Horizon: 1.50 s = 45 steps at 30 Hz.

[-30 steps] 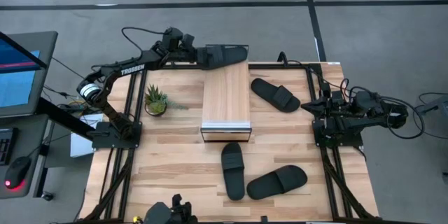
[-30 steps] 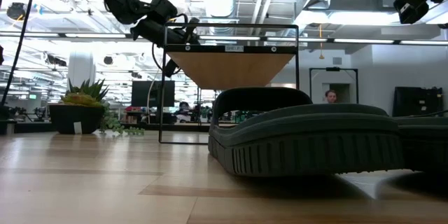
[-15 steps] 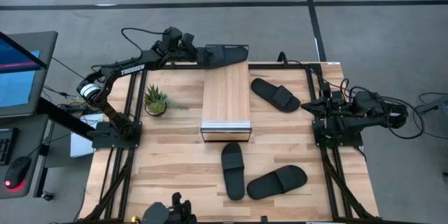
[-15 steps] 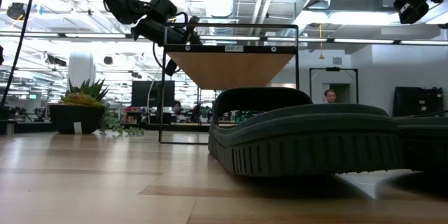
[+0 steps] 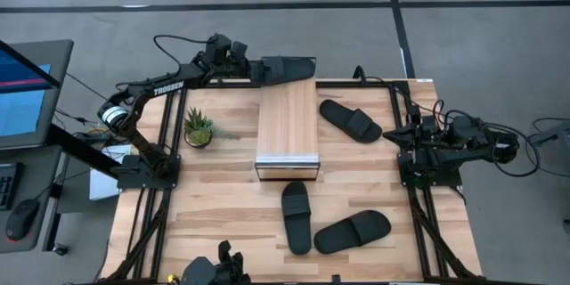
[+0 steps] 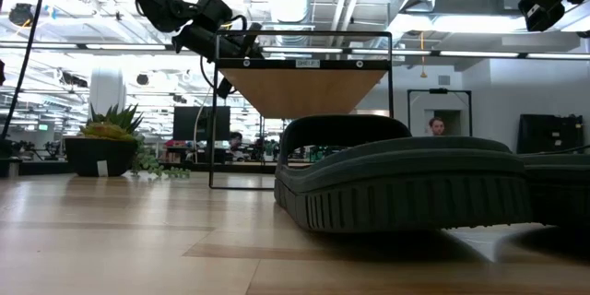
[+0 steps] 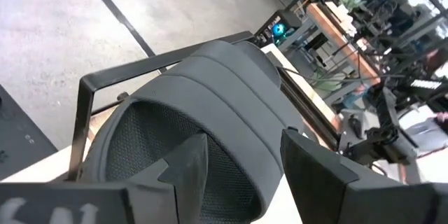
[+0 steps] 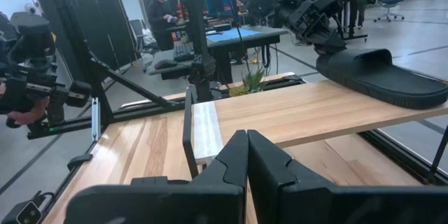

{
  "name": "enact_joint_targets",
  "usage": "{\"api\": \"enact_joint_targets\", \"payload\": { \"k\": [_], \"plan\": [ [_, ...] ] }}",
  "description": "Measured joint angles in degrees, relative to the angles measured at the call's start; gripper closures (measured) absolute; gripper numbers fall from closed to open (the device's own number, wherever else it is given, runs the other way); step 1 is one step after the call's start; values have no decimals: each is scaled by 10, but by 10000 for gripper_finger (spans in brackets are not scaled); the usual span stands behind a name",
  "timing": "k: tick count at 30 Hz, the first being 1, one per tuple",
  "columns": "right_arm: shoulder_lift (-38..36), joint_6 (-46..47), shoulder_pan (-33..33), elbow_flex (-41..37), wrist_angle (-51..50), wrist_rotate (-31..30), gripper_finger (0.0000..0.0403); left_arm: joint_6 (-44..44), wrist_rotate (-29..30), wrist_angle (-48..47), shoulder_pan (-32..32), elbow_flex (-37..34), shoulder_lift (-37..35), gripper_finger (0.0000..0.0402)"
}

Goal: Pick and place slides into the shelf
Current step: Put the bottom left black slide on the shelf

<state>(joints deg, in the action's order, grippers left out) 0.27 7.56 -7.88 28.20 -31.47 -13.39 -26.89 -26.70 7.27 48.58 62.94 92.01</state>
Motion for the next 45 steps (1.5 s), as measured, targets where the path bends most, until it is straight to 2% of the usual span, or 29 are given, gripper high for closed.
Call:
{"api": "enact_joint_targets", "payload": {
  "k": [11, 28, 45],
  "plan": [
    [0, 0, 0, 0, 0, 0, 403, 47, -8, 0, -11, 0, 0, 235],
    [0, 0, 0, 0, 0, 0, 403, 48, -8, 3, -18, 0, 0, 235],
    [0, 0, 0, 0, 0, 0, 403, -5, 0, -3, -10, 0, 0, 235]
  ]
}}
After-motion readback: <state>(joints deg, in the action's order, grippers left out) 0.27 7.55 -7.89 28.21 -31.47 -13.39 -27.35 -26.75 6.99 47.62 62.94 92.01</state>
